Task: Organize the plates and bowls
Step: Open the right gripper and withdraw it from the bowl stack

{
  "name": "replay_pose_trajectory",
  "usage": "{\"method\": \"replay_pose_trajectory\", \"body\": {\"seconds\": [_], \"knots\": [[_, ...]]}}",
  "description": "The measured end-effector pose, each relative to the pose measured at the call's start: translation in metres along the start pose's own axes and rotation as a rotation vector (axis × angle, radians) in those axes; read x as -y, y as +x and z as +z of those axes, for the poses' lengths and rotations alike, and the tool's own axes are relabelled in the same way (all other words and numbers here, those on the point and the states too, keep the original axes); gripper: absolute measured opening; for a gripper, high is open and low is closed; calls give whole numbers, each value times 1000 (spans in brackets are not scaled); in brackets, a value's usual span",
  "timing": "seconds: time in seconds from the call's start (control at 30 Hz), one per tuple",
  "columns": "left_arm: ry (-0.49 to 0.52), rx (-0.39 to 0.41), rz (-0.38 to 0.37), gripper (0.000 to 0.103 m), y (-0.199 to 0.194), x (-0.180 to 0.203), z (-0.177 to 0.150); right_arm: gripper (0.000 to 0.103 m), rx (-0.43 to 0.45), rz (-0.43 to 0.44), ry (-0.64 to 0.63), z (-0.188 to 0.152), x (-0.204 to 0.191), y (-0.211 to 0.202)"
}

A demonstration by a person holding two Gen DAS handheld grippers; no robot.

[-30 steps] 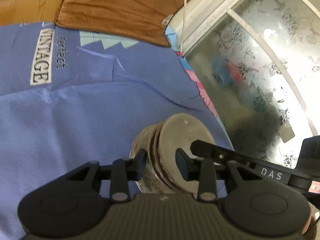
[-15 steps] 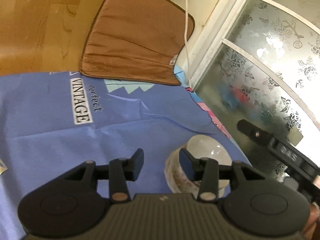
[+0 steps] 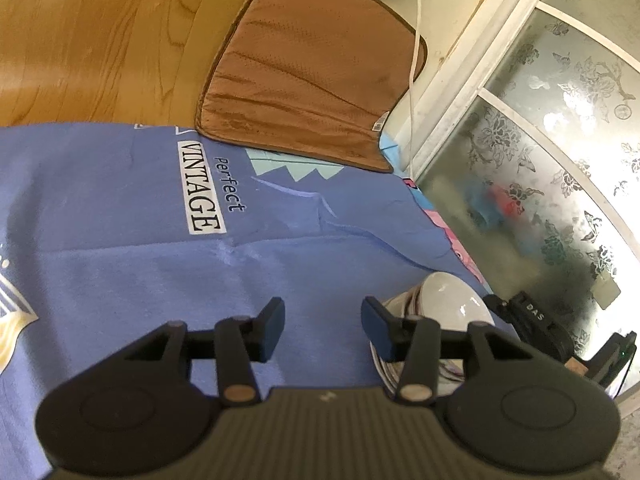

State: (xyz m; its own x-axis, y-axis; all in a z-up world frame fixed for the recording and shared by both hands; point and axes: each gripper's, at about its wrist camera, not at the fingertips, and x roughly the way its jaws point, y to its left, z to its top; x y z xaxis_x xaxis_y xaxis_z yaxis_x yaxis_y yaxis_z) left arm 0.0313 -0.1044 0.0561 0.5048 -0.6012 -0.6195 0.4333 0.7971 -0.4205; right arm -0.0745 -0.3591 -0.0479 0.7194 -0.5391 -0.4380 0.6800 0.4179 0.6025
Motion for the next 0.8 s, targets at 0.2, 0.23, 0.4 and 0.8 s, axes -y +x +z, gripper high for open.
{"method": "replay_pose_trajectory", "body": {"seconds": [0.2, 0.23, 0.4, 0.8], "knots": [[-3, -7, 10, 43, 6, -2, 1, 73, 37, -21, -60, -9, -8, 1], [-2, -8, 12, 43, 7, -2, 2, 74, 39, -22, -62, -9, -8, 1], [6, -14, 22, 43, 14, -1, 1, 77, 42, -22, -66, -8, -13, 6], [88, 15, 97, 51, 4, -2, -16, 82, 118, -14, -101, -13, -1, -33]]}}
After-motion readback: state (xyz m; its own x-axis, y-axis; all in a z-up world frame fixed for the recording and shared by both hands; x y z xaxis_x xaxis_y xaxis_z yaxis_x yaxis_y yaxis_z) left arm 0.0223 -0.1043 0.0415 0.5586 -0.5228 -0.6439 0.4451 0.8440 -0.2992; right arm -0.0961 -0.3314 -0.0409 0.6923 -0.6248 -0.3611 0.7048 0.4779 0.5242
